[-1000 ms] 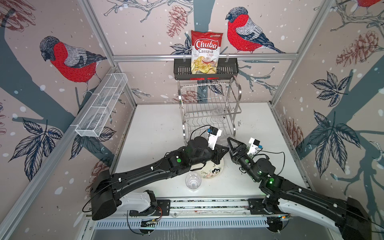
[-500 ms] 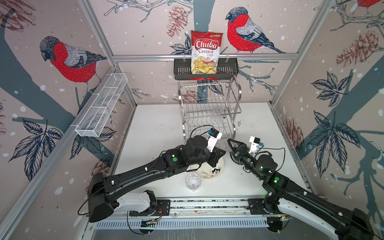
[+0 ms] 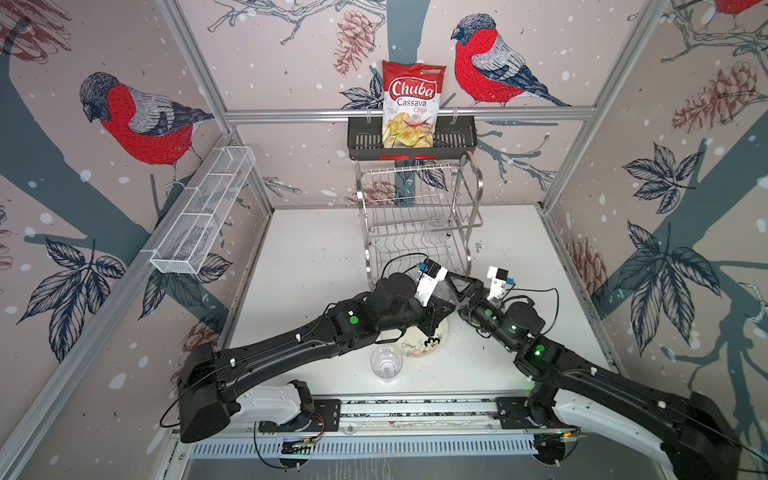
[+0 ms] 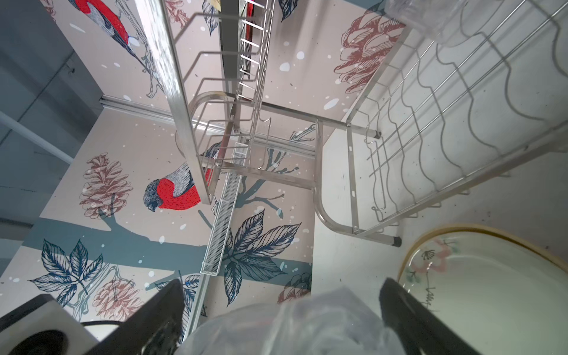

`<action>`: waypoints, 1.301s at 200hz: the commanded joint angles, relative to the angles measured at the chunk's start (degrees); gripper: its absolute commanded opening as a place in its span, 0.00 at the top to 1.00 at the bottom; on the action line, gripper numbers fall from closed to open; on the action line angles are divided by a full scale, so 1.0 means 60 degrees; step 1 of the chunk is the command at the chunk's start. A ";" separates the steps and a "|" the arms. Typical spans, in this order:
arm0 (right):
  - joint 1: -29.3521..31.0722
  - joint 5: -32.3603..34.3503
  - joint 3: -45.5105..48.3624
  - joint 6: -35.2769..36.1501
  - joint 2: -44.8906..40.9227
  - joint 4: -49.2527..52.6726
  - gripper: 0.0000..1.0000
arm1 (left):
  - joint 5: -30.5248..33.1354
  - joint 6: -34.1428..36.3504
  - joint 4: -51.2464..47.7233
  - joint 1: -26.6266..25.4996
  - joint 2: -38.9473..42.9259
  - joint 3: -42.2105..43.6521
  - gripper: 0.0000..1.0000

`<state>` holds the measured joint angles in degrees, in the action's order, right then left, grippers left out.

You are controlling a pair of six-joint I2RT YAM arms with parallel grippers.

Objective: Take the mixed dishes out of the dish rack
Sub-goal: 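Close the left gripper on the glass and open the right gripper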

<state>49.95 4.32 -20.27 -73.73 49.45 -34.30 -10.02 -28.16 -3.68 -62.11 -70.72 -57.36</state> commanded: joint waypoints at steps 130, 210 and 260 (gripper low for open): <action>0.0380 0.0184 -0.0074 0.0156 0.0377 -0.1368 0.59 | -0.0201 -0.0212 0.0824 0.0412 0.0061 0.0642 0.61; 0.0665 0.0070 -0.0342 0.0204 0.1044 -0.1681 0.65 | 0.1083 -0.0250 0.0609 0.0410 0.0097 0.0307 0.94; 0.0650 0.0275 -0.0342 0.0334 0.0952 -0.1407 0.65 | 0.1342 -0.0161 0.0293 0.0445 0.0144 0.0344 1.00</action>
<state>53.32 11.51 -22.17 -79.18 55.51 -42.74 -6.48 -26.68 -1.76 -59.88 -69.97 -55.18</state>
